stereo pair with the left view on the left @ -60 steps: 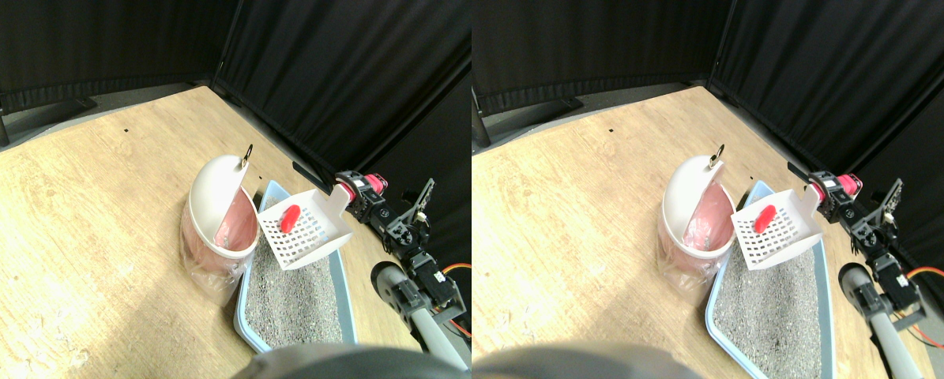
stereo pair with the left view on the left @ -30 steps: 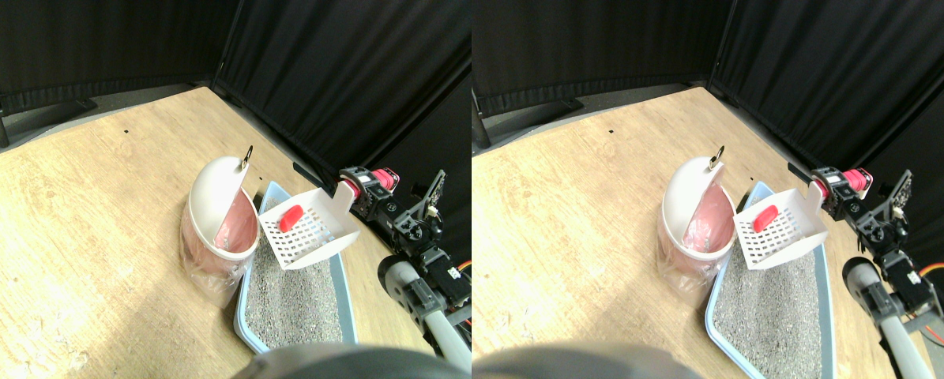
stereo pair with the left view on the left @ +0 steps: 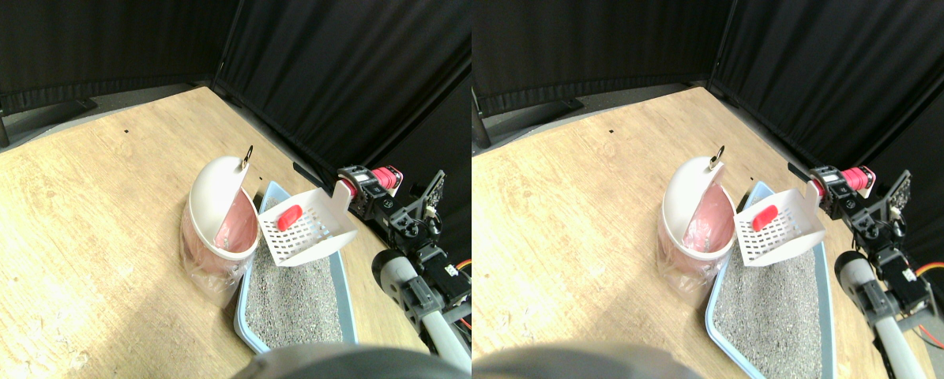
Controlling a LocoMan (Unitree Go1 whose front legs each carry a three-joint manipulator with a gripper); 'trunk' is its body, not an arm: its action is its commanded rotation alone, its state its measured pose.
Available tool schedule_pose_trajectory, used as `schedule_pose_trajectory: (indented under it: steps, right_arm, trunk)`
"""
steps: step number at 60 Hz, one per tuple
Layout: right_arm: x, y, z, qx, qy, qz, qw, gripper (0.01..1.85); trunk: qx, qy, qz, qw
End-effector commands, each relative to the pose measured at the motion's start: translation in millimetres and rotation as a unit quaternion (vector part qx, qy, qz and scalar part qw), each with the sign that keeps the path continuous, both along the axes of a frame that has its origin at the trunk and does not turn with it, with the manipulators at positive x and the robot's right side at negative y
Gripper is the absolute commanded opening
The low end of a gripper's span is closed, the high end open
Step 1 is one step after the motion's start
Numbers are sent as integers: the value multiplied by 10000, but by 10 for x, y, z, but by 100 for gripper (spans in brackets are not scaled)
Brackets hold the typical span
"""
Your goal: Scoop (unimanual)
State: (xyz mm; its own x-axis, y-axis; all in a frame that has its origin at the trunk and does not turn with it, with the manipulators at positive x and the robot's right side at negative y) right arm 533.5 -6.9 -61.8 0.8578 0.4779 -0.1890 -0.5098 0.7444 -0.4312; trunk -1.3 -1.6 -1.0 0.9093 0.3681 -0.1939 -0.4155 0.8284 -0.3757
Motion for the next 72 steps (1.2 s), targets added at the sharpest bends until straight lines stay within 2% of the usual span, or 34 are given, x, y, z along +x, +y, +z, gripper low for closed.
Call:
schedule_pose_trajectory:
  steps: [1,11,23,40,51,61,72]
  right_arm:
    - [23,75,71,178,-208,27,9996,6]
    - [81,134,69,-44,-446,48,9990,6]
    - [149,164,64,19,-352,-79,9993,6]
    - [238,171,30,-44,-443,43,9990,6]
    - [262,194,18,-142,-502,180,9985,6]
    - [281,219,15,-209,-469,132,9986,6]
    - [315,232,3,-185,-505,310,9981,6]
  trunk:
    - [-327,-171,711,9968]
    - [-339,-174,726,9966]
    - [-350,-150,718,9967]
    - [-339,-77,666,9972]
    - [-335,-67,654,9973]
    - [-343,-49,652,9973]
    - [-352,-41,652,9972]
